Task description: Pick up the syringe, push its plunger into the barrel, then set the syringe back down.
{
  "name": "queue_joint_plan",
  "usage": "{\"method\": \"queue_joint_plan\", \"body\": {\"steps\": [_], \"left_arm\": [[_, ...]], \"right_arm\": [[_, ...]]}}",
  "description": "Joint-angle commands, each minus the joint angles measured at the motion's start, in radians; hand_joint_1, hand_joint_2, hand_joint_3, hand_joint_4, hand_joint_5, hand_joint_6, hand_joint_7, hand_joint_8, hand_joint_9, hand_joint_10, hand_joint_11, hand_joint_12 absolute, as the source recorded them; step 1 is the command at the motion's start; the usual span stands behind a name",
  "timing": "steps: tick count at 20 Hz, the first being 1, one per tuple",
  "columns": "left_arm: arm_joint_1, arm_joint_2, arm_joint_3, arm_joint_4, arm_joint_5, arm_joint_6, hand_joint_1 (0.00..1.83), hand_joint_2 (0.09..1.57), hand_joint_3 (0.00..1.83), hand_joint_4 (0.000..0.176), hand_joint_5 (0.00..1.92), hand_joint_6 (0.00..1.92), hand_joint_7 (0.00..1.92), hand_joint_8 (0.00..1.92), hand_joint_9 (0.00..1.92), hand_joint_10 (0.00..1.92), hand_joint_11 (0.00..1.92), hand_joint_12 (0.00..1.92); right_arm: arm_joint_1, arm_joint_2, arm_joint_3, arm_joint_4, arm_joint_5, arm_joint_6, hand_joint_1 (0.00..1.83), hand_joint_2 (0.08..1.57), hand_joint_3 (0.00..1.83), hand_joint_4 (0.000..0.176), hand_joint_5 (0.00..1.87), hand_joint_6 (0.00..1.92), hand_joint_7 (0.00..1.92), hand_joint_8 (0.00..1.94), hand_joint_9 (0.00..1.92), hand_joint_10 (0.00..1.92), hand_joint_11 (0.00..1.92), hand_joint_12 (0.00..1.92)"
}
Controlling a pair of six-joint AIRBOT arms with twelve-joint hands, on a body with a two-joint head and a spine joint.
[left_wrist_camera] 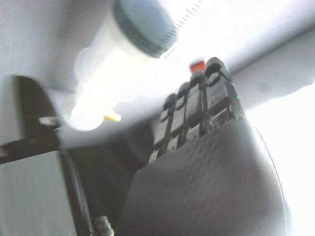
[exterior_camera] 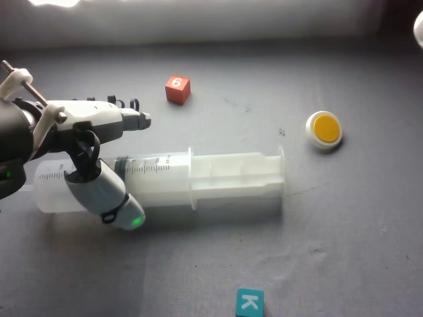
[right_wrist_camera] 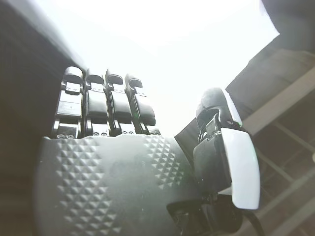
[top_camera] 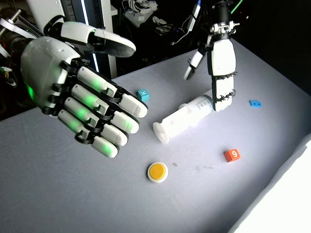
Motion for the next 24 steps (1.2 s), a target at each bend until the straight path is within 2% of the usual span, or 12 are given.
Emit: {"method": "queue_joint_plan", "body": {"steps": [1, 6, 7, 8, 9, 10, 12, 18, 19, 21, 23, 24], "left_arm": [[0.000, -0.012, 0.007, 0.036, -0.037, 0.000, 1.09, 0.87, 0.00, 0.000, 0.00, 0.00, 0.00, 0.00, 0.00, 0.00, 0.02, 0.01], [0.030, -0.053, 0.040, 0.036, -0.043, -0.008, 1.06, 0.87, 0.00, 0.000, 0.00, 0.00, 0.00, 0.00, 0.00, 0.00, 0.02, 0.01], [0.035, -0.060, 0.045, 0.036, -0.044, -0.008, 1.08, 0.88, 0.00, 0.000, 0.00, 0.00, 0.00, 0.00, 0.00, 0.00, 0.00, 0.00], [0.041, -0.065, 0.049, 0.036, -0.047, -0.008, 1.21, 0.89, 0.01, 0.000, 0.00, 0.00, 0.00, 0.00, 0.00, 0.00, 0.00, 0.00], [0.049, -0.073, 0.056, 0.036, -0.047, -0.008, 1.25, 0.91, 0.01, 0.000, 0.00, 0.00, 0.00, 0.00, 0.00, 0.00, 0.00, 0.00], [0.055, -0.079, 0.063, 0.036, -0.050, -0.008, 1.14, 0.88, 0.00, 0.000, 0.00, 0.00, 0.00, 0.00, 0.00, 0.00, 0.00, 0.00], [0.060, -0.093, 0.078, 0.036, -0.055, -0.008, 1.07, 0.85, 0.00, 0.000, 0.00, 0.00, 0.00, 0.00, 0.00, 0.00, 0.00, 0.00], [0.090, -0.136, 0.143, 0.038, -0.082, -0.008, 1.02, 0.88, 0.00, 0.000, 0.00, 0.00, 0.00, 0.00, 0.00, 0.00, 0.03, 0.02], [0.093, -0.141, 0.150, 0.038, -0.086, -0.008, 1.05, 0.88, 0.00, 0.000, 0.00, 0.00, 0.00, 0.00, 0.00, 0.00, 0.01, 0.01], [0.105, -0.150, 0.161, 0.038, -0.096, -0.008, 1.23, 0.92, 0.02, 0.000, 0.00, 0.00, 0.00, 0.00, 0.00, 0.00, 0.00, 0.00], [0.118, -0.158, 0.170, 0.038, -0.106, -0.008, 1.11, 0.92, 0.01, 0.000, 0.00, 0.00, 0.00, 0.00, 0.00, 0.00, 0.00, 0.00], [0.125, -0.161, 0.173, 0.038, -0.109, -0.008, 1.11, 0.92, 0.01, 0.000, 0.00, 0.00, 0.00, 0.00, 0.00, 0.00, 0.00, 0.00]], "right_arm": [[0.001, -0.002, 0.001, -0.068, 0.118, 0.011, 0.09, 1.24, 0.00, 0.000, 0.10, 0.00, 0.09, 0.00, 0.06, 0.01, 0.00, 0.00], [-0.007, -0.032, 0.001, -0.092, 0.128, 0.011, 0.10, 1.24, 0.00, 0.000, 0.09, 0.00, 0.09, 0.00, 0.05, 0.00, 0.01, 0.01], [-0.010, -0.040, 0.001, -0.092, 0.144, 0.014, 0.10, 1.24, 0.00, 0.000, 0.11, 0.01, 0.10, 0.01, 0.06, 0.01, 0.01, 0.01], [-0.009, -0.050, 0.001, -0.097, 0.156, 0.013, 0.10, 1.24, 0.00, 0.000, 0.12, 0.01, 0.11, 0.01, 0.06, 0.00, 0.01, 0.00], [-0.009, -0.056, 0.001, -0.106, 0.165, 0.013, 0.09, 1.25, 0.00, 0.000, 0.12, 0.01, 0.11, 0.01, 0.05, 0.00, 0.00, 0.00], [-0.017, -0.058, 0.001, -0.116, 0.168, 0.013, 0.06, 1.25, 0.00, 0.000, 0.11, 0.01, 0.10, 0.00, 0.04, 0.00, 0.00, 0.00], [-0.028, -0.057, 0.001, -0.127, 0.170, 0.019, 0.07, 1.24, 0.00, 0.000, 0.12, 0.00, 0.10, 0.00, 0.06, 0.01, 0.01, 0.00], [-0.025, -0.056, 0.001, -0.127, 0.177, 0.066, 0.08, 1.25, 0.00, 0.000, 0.12, 0.00, 0.12, 0.00, 0.08, 0.00, 0.03, 0.02], [-0.026, -0.057, 0.001, -0.127, 0.177, 0.076, 0.07, 1.25, 0.00, 0.000, 0.11, 0.00, 0.11, 0.00, 0.07, 0.00, 0.02, 0.01], [-0.029, -0.059, 0.001, -0.127, 0.178, 0.079, 0.10, 1.25, 0.00, 0.000, 0.14, 0.01, 0.12, 0.01, 0.07, 0.00, 0.02, 0.02], [-0.031, -0.058, 0.001, -0.127, 0.177, 0.071, 0.07, 1.25, 0.00, 0.000, 0.11, 0.00, 0.10, 0.01, 0.05, 0.01, 0.01, 0.00], [-0.033, -0.058, 0.003, -0.127, 0.173, 0.051, 0.11, 1.24, 0.00, 0.000, 0.12, 0.01, 0.11, 0.01, 0.06, 0.01, 0.02, 0.01]]}}
